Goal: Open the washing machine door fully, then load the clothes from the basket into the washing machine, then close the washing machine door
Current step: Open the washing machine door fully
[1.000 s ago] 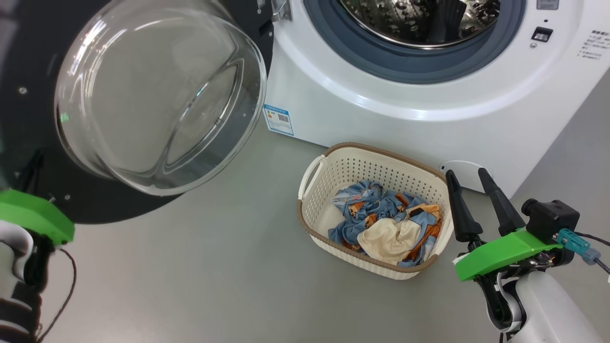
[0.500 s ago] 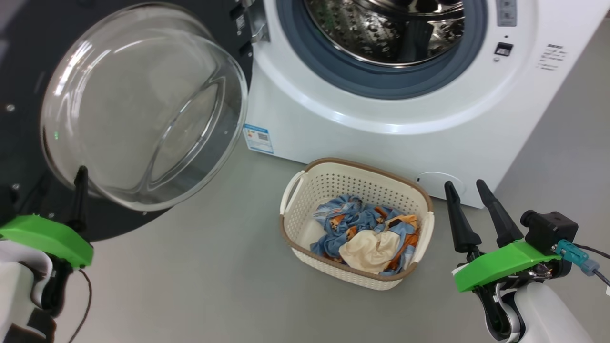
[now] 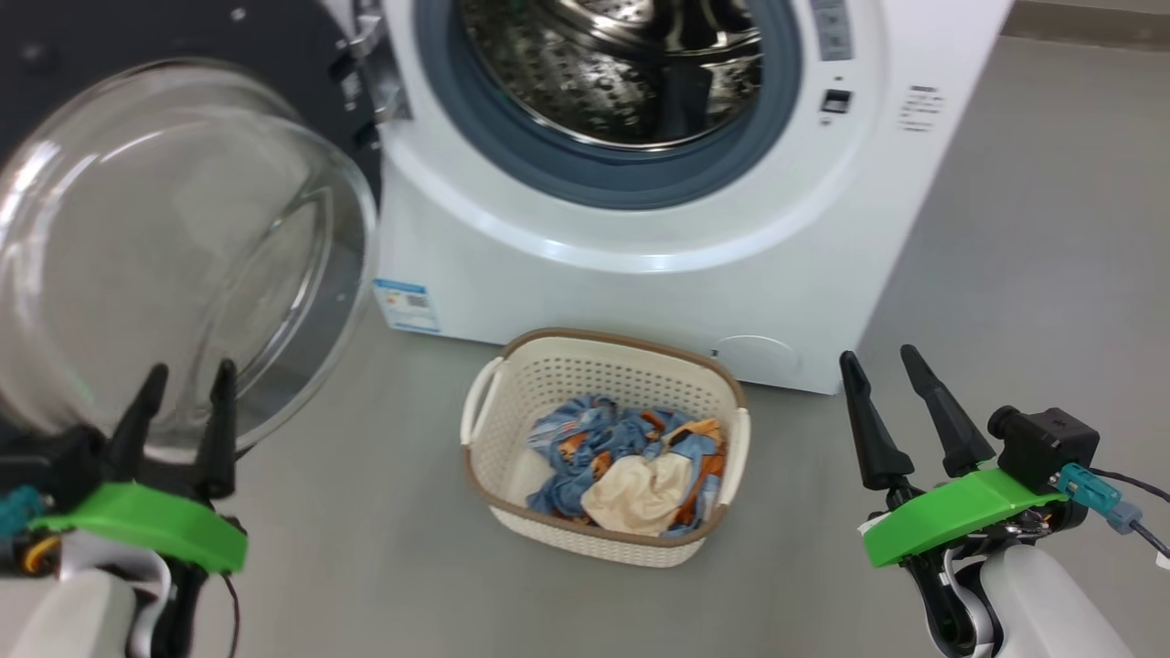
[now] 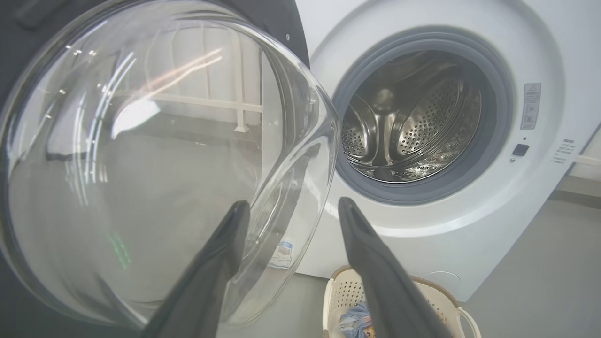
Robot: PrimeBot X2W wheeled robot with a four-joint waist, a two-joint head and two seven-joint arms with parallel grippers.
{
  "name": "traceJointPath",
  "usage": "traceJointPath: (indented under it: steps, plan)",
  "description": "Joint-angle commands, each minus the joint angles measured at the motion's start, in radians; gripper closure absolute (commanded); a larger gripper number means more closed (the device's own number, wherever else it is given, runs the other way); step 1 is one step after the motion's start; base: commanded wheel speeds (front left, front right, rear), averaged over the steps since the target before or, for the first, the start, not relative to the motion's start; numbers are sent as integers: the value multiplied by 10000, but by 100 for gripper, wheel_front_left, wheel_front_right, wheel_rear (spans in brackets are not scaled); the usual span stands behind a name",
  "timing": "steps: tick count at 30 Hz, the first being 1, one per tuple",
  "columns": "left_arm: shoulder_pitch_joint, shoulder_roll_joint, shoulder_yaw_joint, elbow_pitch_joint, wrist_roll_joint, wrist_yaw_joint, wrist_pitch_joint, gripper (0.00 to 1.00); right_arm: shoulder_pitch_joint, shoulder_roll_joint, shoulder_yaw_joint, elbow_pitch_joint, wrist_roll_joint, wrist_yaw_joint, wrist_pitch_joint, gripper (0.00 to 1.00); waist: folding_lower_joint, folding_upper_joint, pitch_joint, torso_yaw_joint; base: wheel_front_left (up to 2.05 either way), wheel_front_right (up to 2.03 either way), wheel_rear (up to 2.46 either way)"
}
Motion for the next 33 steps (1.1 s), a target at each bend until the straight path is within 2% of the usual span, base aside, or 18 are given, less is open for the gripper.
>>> traceJointPath:
  steps: [1, 6, 18, 33]
  plan:
    - [13, 342, 468, -439, 113, 123, -105, 0, 8, -46, 223, -290, -74, 58, -122, 0, 1, 0, -149, -560, 0, 0, 0]
    - [877, 151, 706, -1462, 345, 522, -106, 0, -37, -70, 371, -430, -129, 58, -122, 0, 1, 0, -205, -1195, 0, 0, 0]
    - [1931, -185, 1275, -2836, 846, 933, -106, 0, -90, -294, 562, -456, -268, 58, -122, 0, 1, 0, -211, -2180, 0, 0, 0]
    - [2440, -581, 1659, -3084, 932, 815, -106, 0, -166, -432, 463, -140, -574, 58, -122, 0, 1, 0, -307, -2897, 0, 0, 0]
